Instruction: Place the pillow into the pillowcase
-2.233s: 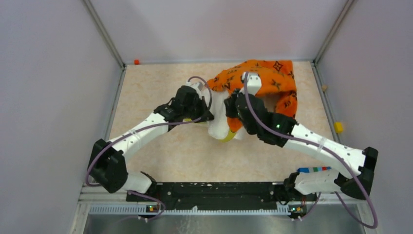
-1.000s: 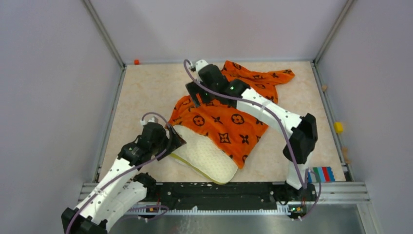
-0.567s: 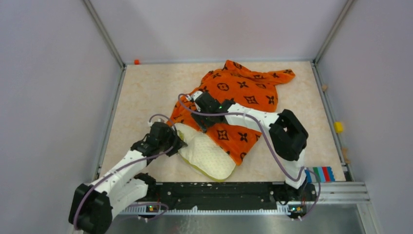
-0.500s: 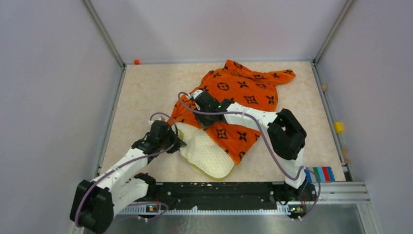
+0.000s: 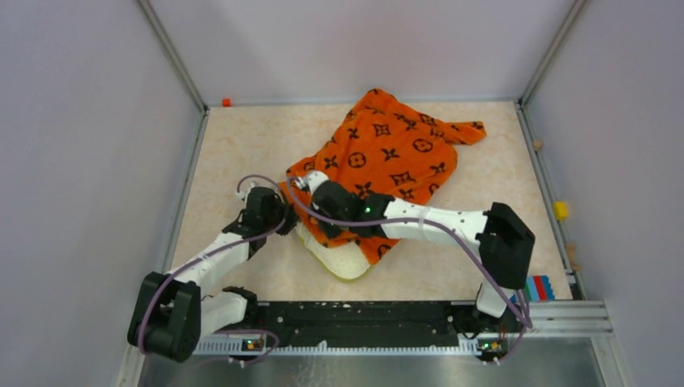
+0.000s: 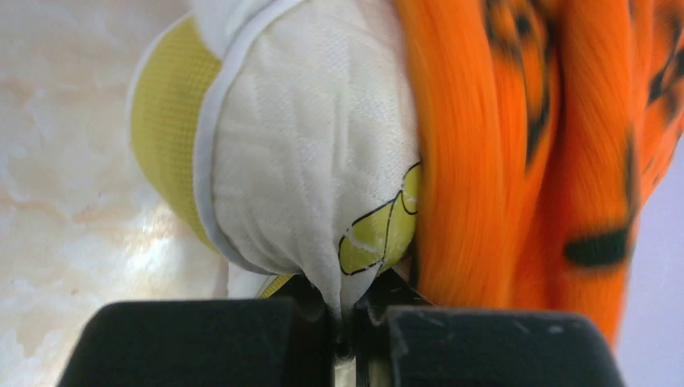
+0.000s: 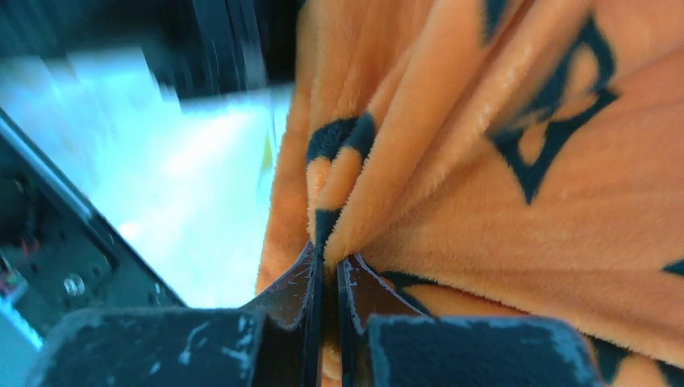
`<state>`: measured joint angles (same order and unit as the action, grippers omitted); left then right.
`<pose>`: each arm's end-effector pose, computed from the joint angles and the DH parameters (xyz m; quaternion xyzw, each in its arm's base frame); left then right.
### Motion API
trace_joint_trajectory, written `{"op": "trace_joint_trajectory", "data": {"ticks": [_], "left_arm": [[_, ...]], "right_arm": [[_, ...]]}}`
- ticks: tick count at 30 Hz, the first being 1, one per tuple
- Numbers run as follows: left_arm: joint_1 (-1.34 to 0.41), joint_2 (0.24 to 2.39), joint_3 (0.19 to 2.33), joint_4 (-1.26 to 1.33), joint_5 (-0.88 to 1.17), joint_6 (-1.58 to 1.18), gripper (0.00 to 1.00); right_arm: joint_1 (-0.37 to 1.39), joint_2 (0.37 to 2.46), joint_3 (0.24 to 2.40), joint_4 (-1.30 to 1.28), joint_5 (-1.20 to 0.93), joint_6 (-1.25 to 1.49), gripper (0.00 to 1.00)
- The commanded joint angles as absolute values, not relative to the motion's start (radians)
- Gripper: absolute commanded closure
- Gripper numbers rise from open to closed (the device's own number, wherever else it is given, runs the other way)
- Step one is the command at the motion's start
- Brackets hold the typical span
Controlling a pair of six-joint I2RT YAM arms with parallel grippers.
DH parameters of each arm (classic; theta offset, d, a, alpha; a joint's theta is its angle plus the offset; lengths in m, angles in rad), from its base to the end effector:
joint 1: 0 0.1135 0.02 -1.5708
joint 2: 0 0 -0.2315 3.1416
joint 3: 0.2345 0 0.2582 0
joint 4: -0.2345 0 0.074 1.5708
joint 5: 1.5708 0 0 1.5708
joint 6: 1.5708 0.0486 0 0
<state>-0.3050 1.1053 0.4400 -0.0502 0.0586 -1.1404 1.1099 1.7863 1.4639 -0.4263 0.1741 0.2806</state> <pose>0.2311 -0.0757 0.1322 -0.3579 0.8363 -0.2942 0.2933 0.1926 0.3688 0.2340 -0.3361 0.8498 0.1938 0.3567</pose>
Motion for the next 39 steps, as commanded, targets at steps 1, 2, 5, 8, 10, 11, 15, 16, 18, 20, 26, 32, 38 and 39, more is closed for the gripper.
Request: {"op": "trace_joint_trajectory", "data": {"ticks": [1, 2, 5, 8, 10, 11, 15, 16, 18, 20, 26, 32, 38, 39], "left_arm": [[-0.244, 1.192, 0.567, 0.131, -0.035, -1.191, 1.00], [-0.232, 1.224, 0.594, 0.131, -0.021, -1.180, 1.00], [-0.218, 1.308, 0.646, 0.165, 0.046, -1.126, 1.00], [-0.209, 1.368, 0.723, 0.140, 0.108, -1.018, 0.97], [-0.201, 1.397, 0.794, 0.060, 0.148, -0.933, 0.85], [-0.198, 1.405, 0.829, 0.018, 0.157, -0.891, 0.71], [-0.187, 1.407, 0.936, -0.174, 0.181, -0.748, 0.24], [-0.185, 1.402, 0.955, -0.227, 0.178, -0.713, 0.16], [-0.178, 1.378, 0.967, -0.318, 0.177, -0.654, 0.06], [-0.172, 1.334, 0.948, -0.370, 0.168, -0.610, 0.01], [-0.167, 1.192, 0.870, -0.478, 0.200, -0.554, 0.01], [-0.185, 1.061, 0.741, -0.482, 0.368, -0.609, 0.02], [-0.376, 1.020, 0.539, -0.228, 0.387, -0.800, 0.04], [-0.419, 1.032, 0.514, -0.166, 0.370, -0.832, 0.03]], "right_arm": [[1.090, 1.664, 1.240, -0.294, 0.063, 0.433, 1.00], [1.065, 1.649, 1.215, -0.276, 0.063, 0.429, 1.00], [1.009, 1.663, 1.253, -0.314, 0.076, 0.399, 0.75], [1.008, 1.644, 1.325, -0.376, 0.118, 0.364, 0.36], [1.009, 1.619, 1.356, -0.416, 0.161, 0.351, 0.27], [1.008, 1.600, 1.362, -0.444, 0.189, 0.343, 0.25], [1.008, 1.517, 1.330, -0.501, 0.307, 0.324, 0.20], [1.008, 1.494, 1.305, -0.506, 0.319, 0.314, 0.20], [1.009, 1.457, 1.235, -0.507, 0.335, 0.292, 0.18], [1.008, 1.430, 1.149, -0.488, 0.341, 0.266, 0.18], [1.008, 1.418, 1.001, -0.375, 0.306, 0.200, 0.15], [0.994, 1.528, 1.033, -0.336, 0.382, 0.216, 0.23], [0.994, 1.529, 1.080, -0.337, 0.436, 0.269, 0.58], [0.994, 1.528, 1.080, -0.337, 0.436, 0.276, 0.67]]}}
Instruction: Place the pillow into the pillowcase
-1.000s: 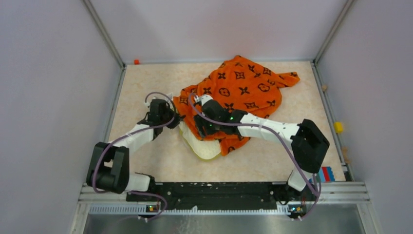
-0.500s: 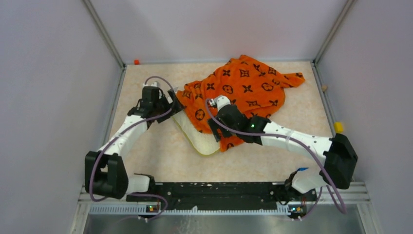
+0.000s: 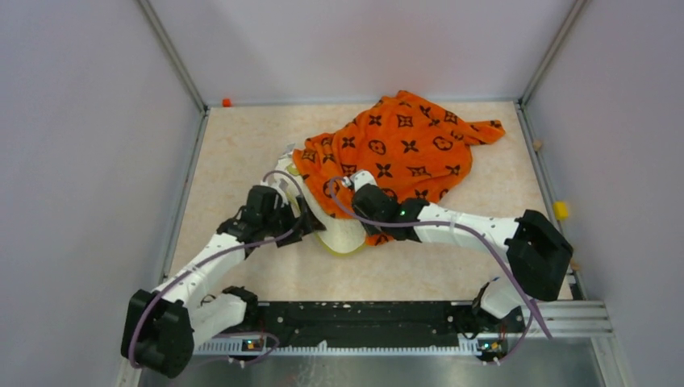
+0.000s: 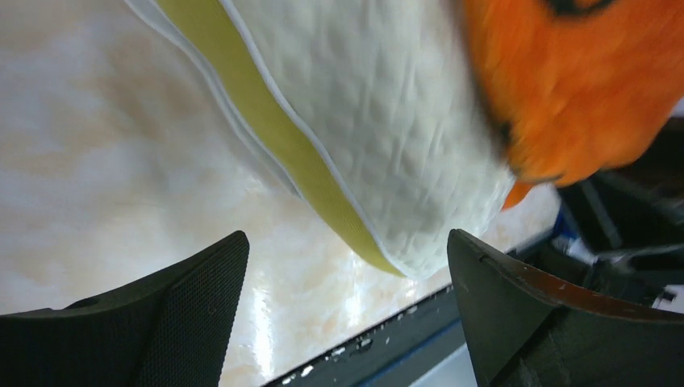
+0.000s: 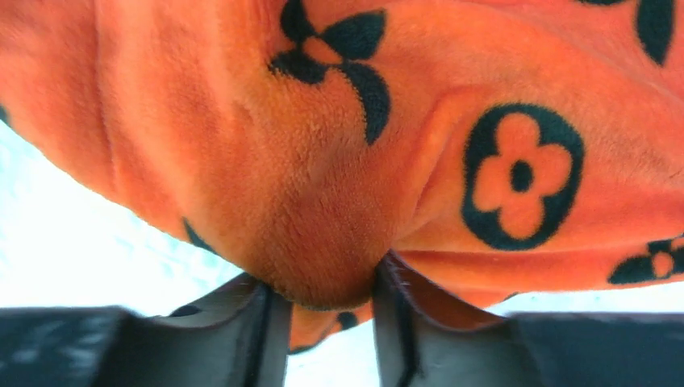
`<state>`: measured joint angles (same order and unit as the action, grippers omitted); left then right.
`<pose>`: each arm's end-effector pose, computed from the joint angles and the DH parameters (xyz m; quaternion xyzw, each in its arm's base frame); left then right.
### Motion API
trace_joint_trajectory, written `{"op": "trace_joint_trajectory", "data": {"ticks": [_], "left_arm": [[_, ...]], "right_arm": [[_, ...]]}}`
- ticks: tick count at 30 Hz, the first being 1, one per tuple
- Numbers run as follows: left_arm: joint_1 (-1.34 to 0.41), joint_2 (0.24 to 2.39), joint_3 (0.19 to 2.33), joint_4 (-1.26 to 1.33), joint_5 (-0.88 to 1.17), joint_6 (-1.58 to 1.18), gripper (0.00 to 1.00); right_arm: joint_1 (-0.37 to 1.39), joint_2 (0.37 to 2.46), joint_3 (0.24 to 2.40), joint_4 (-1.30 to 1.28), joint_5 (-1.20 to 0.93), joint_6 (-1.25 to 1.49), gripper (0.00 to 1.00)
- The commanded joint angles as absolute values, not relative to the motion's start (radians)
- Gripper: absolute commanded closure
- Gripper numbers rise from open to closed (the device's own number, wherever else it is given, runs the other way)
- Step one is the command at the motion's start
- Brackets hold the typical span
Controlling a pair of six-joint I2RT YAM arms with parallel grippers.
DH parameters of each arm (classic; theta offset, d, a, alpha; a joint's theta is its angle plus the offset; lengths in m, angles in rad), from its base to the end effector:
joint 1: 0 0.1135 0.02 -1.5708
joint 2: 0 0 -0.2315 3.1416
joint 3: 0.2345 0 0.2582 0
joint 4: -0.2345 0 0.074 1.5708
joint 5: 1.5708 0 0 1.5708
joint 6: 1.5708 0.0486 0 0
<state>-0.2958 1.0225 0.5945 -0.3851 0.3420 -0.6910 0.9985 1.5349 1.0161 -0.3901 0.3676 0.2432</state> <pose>0.2201 -0.0841 0.1744 -0.1180 0.9101 -0.3119 0.2461 0.1950 0.2704 0.1783 -0.2876 0.8862 0.0452 0.3604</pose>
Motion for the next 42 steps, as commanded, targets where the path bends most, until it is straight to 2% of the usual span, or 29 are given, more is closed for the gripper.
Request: {"op": "trace_joint_trajectory", "data": {"ticks": [1, 4, 5, 7, 10, 11, 12, 15, 20, 26, 28, 31, 33, 36, 37, 39, 42], "left_arm": [[-0.453, 1.049, 0.495, -0.104, 0.350, -0.863, 0.03], [-0.481, 1.098, 0.398, 0.138, 0.315, -0.966, 0.06], [-0.481, 1.121, 0.376, 0.200, 0.304, -0.991, 0.13], [-0.481, 1.175, 0.358, 0.294, 0.284, -1.024, 0.36], [-0.487, 1.274, 0.369, 0.434, 0.291, -1.075, 0.84], [-0.491, 1.305, 0.382, 0.475, 0.290, -1.095, 0.96], [-0.499, 1.328, 0.403, 0.500, 0.290, -1.119, 1.00], [-0.525, 1.306, 0.450, 0.490, 0.253, -1.137, 1.00], [-0.554, 1.186, 0.555, 0.259, 0.197, -1.027, 1.00], [-0.651, 1.121, 0.744, 0.050, 0.274, -0.916, 1.00], [-0.722, 1.109, 0.830, -0.011, 0.273, -0.889, 0.96], [-0.797, 1.098, 0.950, -0.102, 0.309, -0.894, 0.82], [-0.809, 1.071, 0.993, -0.135, 0.333, -0.924, 0.73], [-0.807, 0.981, 1.005, -0.205, 0.201, -0.963, 0.45], [-0.785, 0.948, 1.007, -0.242, 0.143, -0.971, 0.32], [-0.710, 0.912, 1.022, -0.346, 0.081, -0.965, 0.21], [-0.488, 0.914, 1.031, -0.406, 0.201, -0.927, 0.03]], "right_arm": [[0.993, 1.527, 1.082, -0.335, 0.434, 0.283, 0.75], [0.993, 1.529, 1.098, -0.349, 0.424, 0.303, 1.00], [0.995, 1.531, 1.115, -0.360, 0.406, 0.308, 1.00], [1.007, 1.530, 1.174, -0.395, 0.340, 0.334, 1.00], [1.132, 1.535, 1.300, -0.401, 0.248, 0.377, 1.00], [1.182, 1.550, 1.346, -0.398, 0.225, 0.389, 1.00], [1.224, 1.566, 1.389, -0.396, 0.209, 0.404, 1.00], [1.245, 1.571, 1.409, -0.383, 0.196, 0.460, 1.00], [1.189, 1.485, 1.421, -0.408, 0.254, 0.434, 1.00], [1.185, 1.448, 1.699, -0.546, 0.358, 0.390, 1.00], [1.184, 1.458, 1.854, -0.591, 0.404, 0.365, 1.00], [1.178, 1.532, 2.065, -0.645, 0.458, 0.307, 1.00], [1.124, 1.610, 2.218, -0.666, 0.388, 0.292, 1.00], [1.007, 1.786, 2.397, -0.646, 0.202, 0.314, 1.00], [0.982, 1.865, 2.462, -0.638, 0.155, 0.318, 1.00], [0.925, 2.054, 2.596, -0.645, 0.038, 0.359, 1.00], [0.874, 2.259, 2.626, -0.589, -0.096, 0.428, 1.00]]}}
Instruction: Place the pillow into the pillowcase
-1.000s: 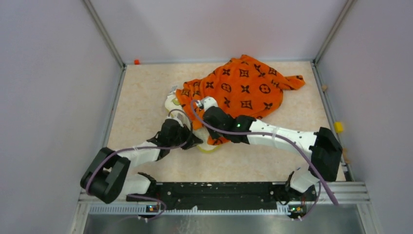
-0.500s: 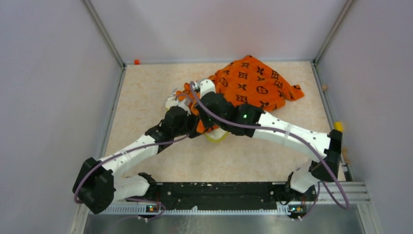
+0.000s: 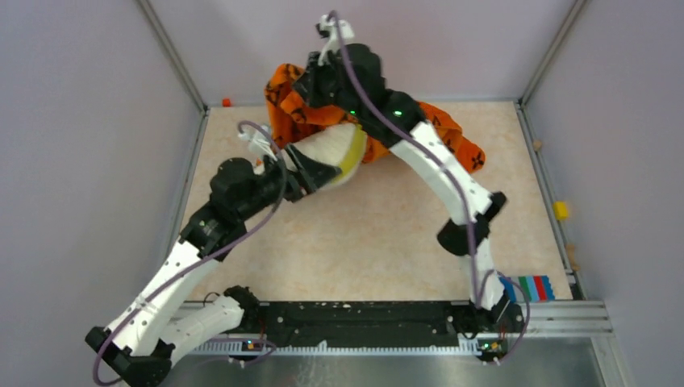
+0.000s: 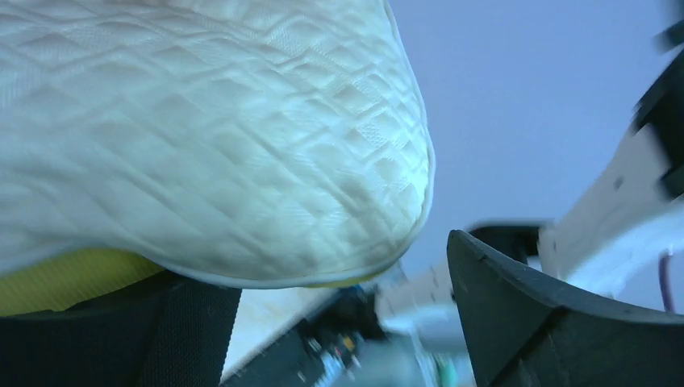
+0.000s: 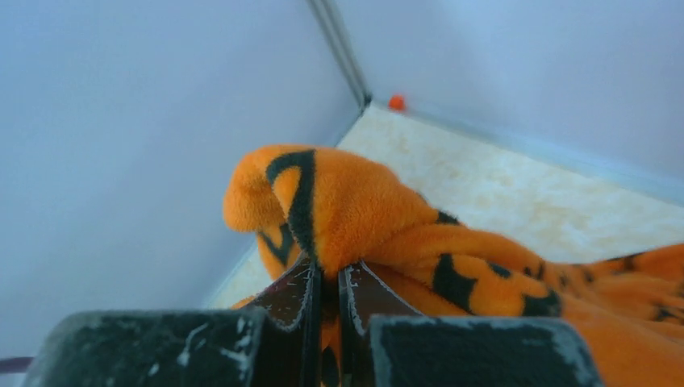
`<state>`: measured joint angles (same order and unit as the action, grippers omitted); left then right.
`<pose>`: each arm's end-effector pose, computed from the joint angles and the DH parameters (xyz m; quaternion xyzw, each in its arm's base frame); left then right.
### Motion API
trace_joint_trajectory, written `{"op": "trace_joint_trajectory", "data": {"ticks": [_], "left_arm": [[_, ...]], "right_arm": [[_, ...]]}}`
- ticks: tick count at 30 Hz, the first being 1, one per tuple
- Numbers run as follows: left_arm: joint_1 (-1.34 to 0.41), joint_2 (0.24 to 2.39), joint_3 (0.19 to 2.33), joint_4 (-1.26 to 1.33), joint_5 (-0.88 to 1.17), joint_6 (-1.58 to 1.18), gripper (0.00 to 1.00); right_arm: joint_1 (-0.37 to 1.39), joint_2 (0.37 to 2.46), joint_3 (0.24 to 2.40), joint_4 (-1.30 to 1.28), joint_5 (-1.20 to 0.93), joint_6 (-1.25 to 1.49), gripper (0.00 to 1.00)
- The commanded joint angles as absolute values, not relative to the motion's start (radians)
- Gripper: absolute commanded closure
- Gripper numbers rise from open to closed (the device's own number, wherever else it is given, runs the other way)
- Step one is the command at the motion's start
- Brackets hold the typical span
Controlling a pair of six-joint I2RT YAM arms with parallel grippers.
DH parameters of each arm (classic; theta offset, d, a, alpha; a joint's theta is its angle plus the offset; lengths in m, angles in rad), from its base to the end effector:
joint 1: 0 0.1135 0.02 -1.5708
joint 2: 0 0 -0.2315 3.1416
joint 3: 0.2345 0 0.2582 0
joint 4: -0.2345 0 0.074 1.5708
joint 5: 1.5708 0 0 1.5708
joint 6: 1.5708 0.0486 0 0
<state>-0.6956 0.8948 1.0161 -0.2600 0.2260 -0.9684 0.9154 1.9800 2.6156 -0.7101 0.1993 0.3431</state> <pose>0.1753 -0.1605 0.3673 -0.0286 0.7527 -0.5395 0.3763 0.2513 0.3112 0.5142 -0.1409 0.7188 0.3394 0.5902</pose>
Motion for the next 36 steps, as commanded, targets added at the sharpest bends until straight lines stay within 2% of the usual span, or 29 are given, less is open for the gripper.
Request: {"op": "trace_joint_trajectory", "data": {"ticks": [1, 5, 9, 12, 13, 15, 16, 17, 18, 19, 20, 23, 28, 33, 36], "left_arm": [[-0.434, 0.925, 1.042, -0.422, 0.227, -0.887, 0.01], [-0.393, 1.030, 1.149, -0.555, 0.075, -0.660, 0.01], [-0.393, 1.099, 1.144, -0.565, -0.090, -0.496, 0.02], [-0.394, 1.157, 1.131, -0.541, -0.085, -0.457, 0.13], [-0.394, 1.173, 1.129, -0.529, -0.068, -0.451, 0.22], [-0.394, 1.194, 1.124, -0.504, -0.050, -0.456, 0.55], [-0.394, 1.202, 1.126, -0.497, -0.043, -0.460, 0.74], [-0.394, 1.208, 1.131, -0.494, -0.038, -0.466, 0.87], [-0.394, 1.214, 1.136, -0.498, -0.035, -0.476, 0.98], [-0.394, 1.217, 1.141, -0.502, -0.033, -0.485, 1.00], [-0.394, 1.218, 1.145, -0.508, -0.036, -0.495, 1.00], [-0.394, 1.207, 1.143, -0.509, -0.043, -0.521, 1.00], [-0.394, 1.202, 1.122, -0.497, -0.009, -0.556, 1.00], [-0.394, 1.208, 1.106, -0.477, 0.046, -0.578, 1.00], [-0.394, 1.207, 1.107, -0.479, 0.052, -0.577, 1.00]], "right_arm": [[0.870, 2.298, 2.587, -0.549, -0.115, 0.445, 1.00], [0.863, 2.328, 2.447, -0.416, -0.188, 0.511, 1.00], [0.860, 2.313, 2.454, -0.405, -0.205, 0.516, 1.00], [0.858, 2.302, 2.481, -0.438, -0.208, 0.504, 1.00], [0.859, 2.291, 2.473, -0.444, -0.208, 0.499, 1.00], [0.857, 2.250, 2.438, -0.457, -0.193, 0.483, 0.99], [0.858, 2.223, 2.411, -0.468, -0.173, 0.473, 0.88], [0.859, 2.187, 2.379, -0.478, -0.147, 0.463, 0.67], [0.859, 2.144, 2.338, -0.483, -0.115, 0.450, 0.52], [0.859, 2.094, 2.286, -0.486, -0.073, 0.435, 0.38], [0.859, 2.031, 2.221, -0.481, -0.032, 0.426, 0.31], [0.857, 1.827, 1.971, -0.438, 0.102, 0.409, 0.22], [0.820, 1.544, 1.584, -0.397, 0.209, 0.522, 0.19], [0.677, 1.395, 1.210, -0.238, 0.105, 0.708, 0.19], [0.633, 1.358, 1.062, -0.127, 0.130, 0.766, 0.16]]}}
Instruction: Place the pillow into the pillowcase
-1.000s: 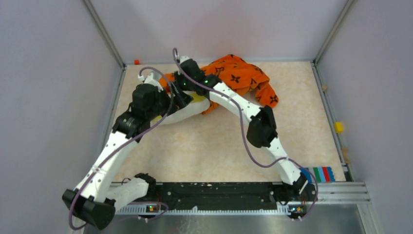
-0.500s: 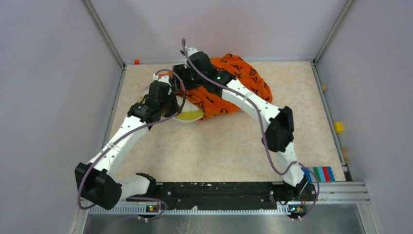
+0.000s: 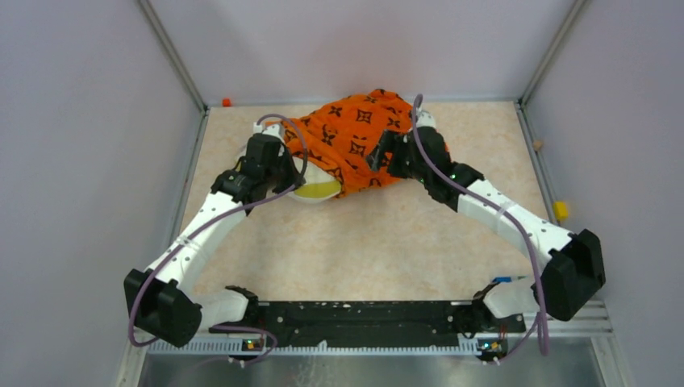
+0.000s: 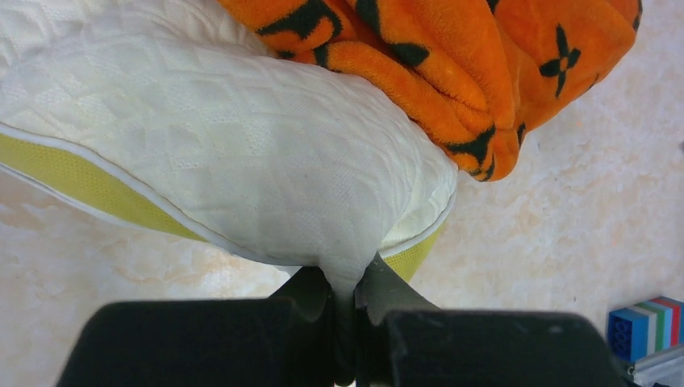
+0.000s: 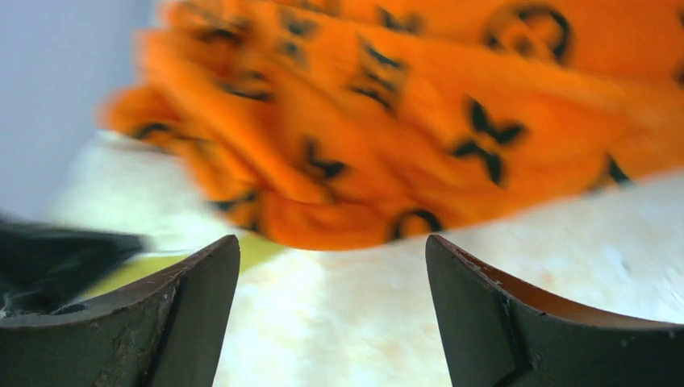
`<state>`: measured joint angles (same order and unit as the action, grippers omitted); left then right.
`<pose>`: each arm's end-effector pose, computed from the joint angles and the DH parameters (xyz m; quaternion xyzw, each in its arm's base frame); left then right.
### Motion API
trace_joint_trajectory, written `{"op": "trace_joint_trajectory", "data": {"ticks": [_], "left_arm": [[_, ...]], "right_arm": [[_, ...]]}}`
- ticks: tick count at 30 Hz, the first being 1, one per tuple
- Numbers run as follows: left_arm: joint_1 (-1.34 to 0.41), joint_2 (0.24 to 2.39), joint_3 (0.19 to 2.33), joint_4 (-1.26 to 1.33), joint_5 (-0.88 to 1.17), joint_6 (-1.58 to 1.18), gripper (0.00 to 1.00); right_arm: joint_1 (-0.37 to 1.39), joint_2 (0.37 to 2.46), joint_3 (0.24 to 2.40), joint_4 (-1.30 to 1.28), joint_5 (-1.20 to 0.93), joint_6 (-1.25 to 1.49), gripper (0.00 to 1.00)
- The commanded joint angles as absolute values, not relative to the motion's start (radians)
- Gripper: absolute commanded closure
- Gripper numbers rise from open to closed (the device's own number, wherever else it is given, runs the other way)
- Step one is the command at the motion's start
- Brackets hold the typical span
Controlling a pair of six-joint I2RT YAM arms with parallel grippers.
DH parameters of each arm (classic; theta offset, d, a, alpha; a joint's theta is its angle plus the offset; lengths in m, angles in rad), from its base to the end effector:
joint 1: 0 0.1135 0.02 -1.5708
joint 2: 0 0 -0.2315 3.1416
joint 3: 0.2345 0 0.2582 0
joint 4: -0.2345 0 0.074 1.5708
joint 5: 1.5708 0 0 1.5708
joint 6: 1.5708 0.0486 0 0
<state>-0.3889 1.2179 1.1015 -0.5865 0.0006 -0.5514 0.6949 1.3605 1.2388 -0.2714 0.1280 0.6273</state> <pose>0.2683 -0.1100 0.2819 -0.0735 0.9043 -0.1907 0.3747 0.2660 0.2137 0.3222 0.0075 0.8306 0.2983 0.4701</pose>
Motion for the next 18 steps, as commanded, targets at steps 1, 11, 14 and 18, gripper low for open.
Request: {"op": "trace_joint_trajectory", "data": {"ticks": [1, 11, 14, 18], "left_arm": [[-0.394, 1.205, 1.108, -0.479, 0.053, -0.577, 1.00], [-0.393, 1.194, 1.112, -0.494, 0.078, -0.568, 1.00], [-0.394, 1.192, 1.115, -0.502, 0.082, -0.565, 1.00], [-0.394, 1.191, 1.123, -0.515, 0.095, -0.564, 1.00]], "right_arm": [[0.614, 1.355, 1.016, -0.080, 0.129, 0.785, 0.15], [0.410, 1.583, 0.708, 0.620, 0.003, 1.114, 0.11], [0.401, 1.708, 0.737, 0.726, 0.003, 1.186, 0.12], [0.396, 1.862, 0.791, 0.840, 0.007, 1.251, 0.14]]}}
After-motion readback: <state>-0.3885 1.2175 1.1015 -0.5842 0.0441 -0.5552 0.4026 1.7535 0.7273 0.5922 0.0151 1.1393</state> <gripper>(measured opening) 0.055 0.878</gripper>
